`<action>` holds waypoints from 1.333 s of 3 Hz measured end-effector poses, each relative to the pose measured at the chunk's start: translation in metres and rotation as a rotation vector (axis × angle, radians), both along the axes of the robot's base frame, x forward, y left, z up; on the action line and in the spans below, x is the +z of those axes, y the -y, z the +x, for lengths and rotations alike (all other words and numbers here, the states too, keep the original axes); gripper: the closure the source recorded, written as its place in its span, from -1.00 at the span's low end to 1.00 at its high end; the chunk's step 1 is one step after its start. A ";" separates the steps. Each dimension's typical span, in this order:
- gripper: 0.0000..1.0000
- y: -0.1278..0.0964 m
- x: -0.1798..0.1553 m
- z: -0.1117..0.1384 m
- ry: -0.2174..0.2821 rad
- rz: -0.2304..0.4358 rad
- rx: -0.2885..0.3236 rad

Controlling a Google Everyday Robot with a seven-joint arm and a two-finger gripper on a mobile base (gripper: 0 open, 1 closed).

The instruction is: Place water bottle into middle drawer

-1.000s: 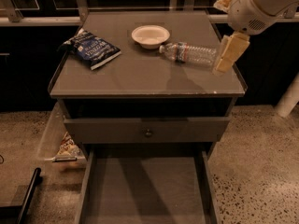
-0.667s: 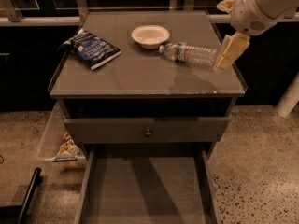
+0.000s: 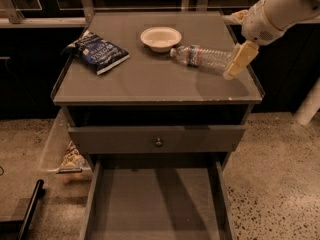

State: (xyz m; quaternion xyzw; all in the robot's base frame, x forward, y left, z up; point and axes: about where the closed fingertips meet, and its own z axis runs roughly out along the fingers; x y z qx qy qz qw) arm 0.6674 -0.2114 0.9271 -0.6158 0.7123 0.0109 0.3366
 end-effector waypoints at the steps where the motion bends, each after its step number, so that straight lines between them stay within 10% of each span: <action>1: -1.00 0.000 -0.007 0.005 -0.013 0.024 -0.007; 4: -1.00 -0.027 -0.033 0.044 -0.098 0.161 0.014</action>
Offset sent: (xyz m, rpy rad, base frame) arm 0.0312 0.0047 -0.0229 0.1559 0.0624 -0.0181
